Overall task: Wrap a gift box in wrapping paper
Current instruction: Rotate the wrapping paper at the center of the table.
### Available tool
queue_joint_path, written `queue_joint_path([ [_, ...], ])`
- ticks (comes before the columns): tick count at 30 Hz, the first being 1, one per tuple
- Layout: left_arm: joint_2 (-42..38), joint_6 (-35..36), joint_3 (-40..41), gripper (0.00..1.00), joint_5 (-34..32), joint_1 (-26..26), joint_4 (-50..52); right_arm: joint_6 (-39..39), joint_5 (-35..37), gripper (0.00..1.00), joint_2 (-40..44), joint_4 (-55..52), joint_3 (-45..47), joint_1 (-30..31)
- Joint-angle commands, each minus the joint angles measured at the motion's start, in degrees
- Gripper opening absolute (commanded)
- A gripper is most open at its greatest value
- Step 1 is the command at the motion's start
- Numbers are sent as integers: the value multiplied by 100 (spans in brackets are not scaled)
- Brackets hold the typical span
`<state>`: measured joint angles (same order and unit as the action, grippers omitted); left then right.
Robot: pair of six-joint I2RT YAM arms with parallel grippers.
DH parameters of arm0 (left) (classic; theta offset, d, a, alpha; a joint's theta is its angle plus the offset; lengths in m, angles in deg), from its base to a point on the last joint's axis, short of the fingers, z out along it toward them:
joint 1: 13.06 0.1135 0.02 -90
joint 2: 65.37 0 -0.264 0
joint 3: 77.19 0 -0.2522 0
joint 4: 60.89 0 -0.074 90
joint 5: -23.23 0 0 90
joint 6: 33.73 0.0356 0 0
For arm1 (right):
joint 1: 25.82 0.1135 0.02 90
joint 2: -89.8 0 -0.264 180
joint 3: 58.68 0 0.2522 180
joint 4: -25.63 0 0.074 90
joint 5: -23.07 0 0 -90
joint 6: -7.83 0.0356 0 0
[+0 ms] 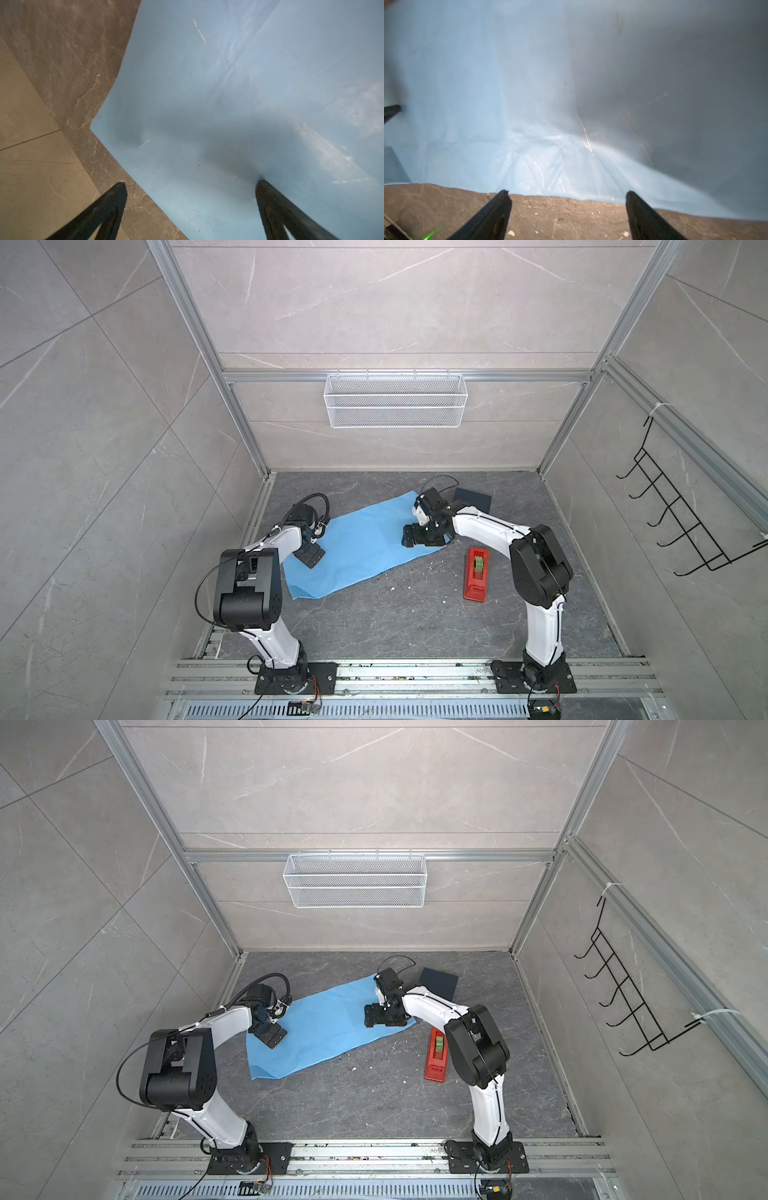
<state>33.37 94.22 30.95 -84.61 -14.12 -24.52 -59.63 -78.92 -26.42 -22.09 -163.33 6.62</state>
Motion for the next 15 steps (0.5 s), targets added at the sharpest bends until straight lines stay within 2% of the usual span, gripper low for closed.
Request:
queue_joint_path([
  [1,320,125,-165,100,-349,35,-34,-136,73,89,-435,-415,-663,-178],
  [4,189,174,-106,100,-318,25,-320,-233,119,89,-819,-455,-995,-276],
  [9,362,92,-302,100,-281,0,-90,-319,153,89,-1379,-723,-1394,-426],
  [12,497,289,-205,100,-350,1,-329,-365,147,89,-1343,-599,-1092,-423],
  [15,582,263,-261,100,-413,-9,-261,-250,107,89,-1085,-301,-361,-426],
])
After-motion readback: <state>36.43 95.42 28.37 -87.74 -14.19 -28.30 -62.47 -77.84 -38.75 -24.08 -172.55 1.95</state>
